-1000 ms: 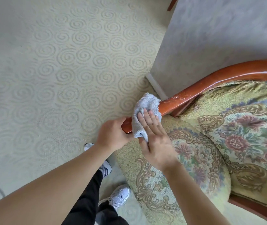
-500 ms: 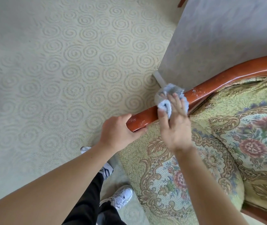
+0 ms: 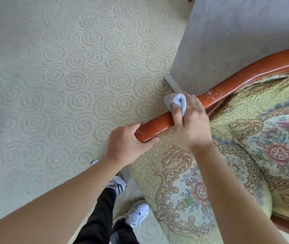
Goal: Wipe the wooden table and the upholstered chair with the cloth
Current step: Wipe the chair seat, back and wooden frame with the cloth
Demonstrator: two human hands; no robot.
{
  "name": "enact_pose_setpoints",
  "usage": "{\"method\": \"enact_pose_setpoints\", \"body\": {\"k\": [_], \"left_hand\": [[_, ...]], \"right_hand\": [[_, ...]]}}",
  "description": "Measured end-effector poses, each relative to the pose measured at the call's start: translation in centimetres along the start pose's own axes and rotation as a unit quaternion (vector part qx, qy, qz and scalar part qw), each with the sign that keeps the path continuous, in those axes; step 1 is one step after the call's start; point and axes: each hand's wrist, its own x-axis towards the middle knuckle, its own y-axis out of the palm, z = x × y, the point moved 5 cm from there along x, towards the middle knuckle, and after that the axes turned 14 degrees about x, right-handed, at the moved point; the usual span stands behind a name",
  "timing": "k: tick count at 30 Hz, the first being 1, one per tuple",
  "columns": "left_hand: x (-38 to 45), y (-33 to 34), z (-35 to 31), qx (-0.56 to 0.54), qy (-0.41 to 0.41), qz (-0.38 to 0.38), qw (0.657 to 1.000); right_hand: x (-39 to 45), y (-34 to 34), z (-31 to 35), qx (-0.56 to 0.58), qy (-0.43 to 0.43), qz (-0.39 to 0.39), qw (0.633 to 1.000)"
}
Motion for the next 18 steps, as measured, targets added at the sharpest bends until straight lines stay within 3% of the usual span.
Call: {"method": "enact_pose_setpoints", "body": {"k": [4, 9, 14, 16, 18], "left_hand": [[0.2, 0.1, 0.0, -0.01, -0.01, 0.006, 1.0], [0.1, 0.2, 0.5, -0.009, -0.042, 0.055, 0.998], [0.1, 0.7, 0.8, -0.034, -0.035, 0.044, 0.998], [0.2, 0.7, 0.7, -0.04, -0.03, 0.025, 0.998], [0.0, 0.7, 0.8, -0.039, -0.026, 0.017, 0.999]], "right_hand": [[-1.9, 0.6, 2.3, 0.069, -0.041, -0.062, 0.995], [-7.8, 4.0, 5.7, 0.148, -0.142, 0.039, 0.978], [-5.4, 2.7, 3.7, 0.034, -0.27, 0.094, 0.958], [-3.0, 1.8, 1.6, -0.008, -0.226, 0.069, 0.972], [-1.0, 0.3, -0.5, -0.022, -0.122, 0.015, 0.992]]}}
